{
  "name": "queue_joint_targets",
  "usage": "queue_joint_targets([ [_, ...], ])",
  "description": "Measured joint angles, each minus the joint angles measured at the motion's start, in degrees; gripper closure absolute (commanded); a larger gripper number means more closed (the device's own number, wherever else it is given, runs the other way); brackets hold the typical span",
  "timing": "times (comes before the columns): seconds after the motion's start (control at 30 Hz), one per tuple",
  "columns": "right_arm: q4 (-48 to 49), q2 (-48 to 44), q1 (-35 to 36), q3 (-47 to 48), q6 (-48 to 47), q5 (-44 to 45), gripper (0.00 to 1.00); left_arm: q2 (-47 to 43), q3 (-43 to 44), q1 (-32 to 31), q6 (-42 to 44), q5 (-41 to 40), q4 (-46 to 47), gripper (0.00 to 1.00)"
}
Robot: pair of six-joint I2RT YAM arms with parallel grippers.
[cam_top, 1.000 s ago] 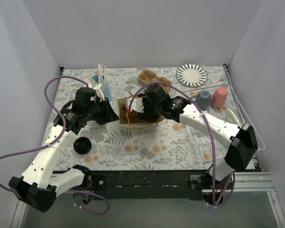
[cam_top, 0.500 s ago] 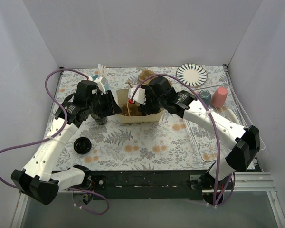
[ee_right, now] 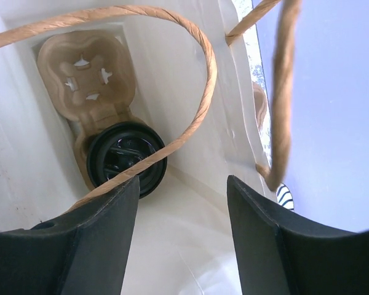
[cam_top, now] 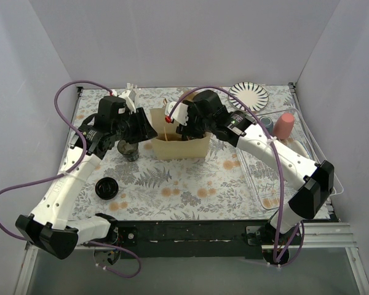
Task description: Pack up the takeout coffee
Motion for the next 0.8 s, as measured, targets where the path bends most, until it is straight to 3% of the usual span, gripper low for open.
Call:
queue_joint_targets([
  [0.8,1.75,-0.20,-0.20,1.97,4.28,6.88,0.35,2.14,12.74,0.00,-0.26,-15.23,-0.37,0.50],
])
